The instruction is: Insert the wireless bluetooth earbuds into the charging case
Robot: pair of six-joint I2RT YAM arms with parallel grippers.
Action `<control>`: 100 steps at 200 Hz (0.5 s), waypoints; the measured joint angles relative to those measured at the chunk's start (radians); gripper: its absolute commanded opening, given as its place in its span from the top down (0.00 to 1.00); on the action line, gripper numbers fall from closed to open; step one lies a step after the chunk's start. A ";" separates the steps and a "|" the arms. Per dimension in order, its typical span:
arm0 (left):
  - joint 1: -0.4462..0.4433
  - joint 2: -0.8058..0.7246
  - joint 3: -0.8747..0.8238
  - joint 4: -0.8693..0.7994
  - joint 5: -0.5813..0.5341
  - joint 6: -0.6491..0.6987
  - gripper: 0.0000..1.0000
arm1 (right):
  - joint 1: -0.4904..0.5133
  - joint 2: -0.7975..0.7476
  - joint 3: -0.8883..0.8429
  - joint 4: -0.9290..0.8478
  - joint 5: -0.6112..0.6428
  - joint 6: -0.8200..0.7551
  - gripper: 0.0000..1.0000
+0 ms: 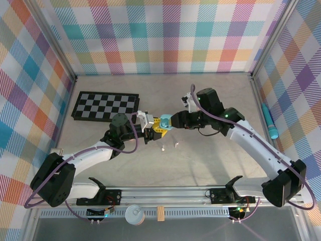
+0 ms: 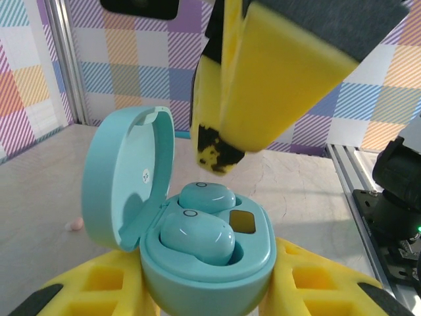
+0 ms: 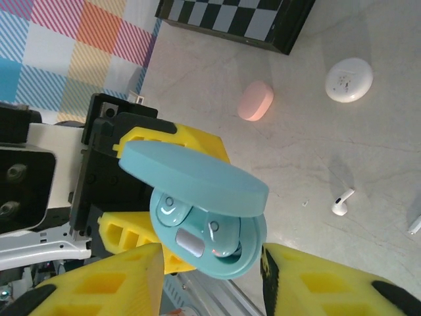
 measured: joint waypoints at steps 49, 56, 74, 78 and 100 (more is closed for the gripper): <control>0.000 -0.017 0.000 -0.035 -0.005 0.060 0.77 | 0.000 -0.074 0.012 0.009 0.055 -0.022 0.31; 0.000 -0.019 0.000 -0.037 -0.005 0.067 0.77 | 0.000 -0.068 0.022 0.013 0.071 -0.019 0.29; 0.000 -0.020 0.000 -0.038 -0.003 0.076 0.77 | 0.000 -0.024 0.071 0.014 0.105 -0.014 0.27; 0.000 -0.020 0.000 -0.039 -0.003 0.077 0.77 | 0.000 -0.008 0.087 0.014 0.113 -0.013 0.25; 0.000 -0.020 0.003 -0.046 0.001 0.082 0.77 | 0.000 0.083 0.169 0.012 0.142 -0.005 0.21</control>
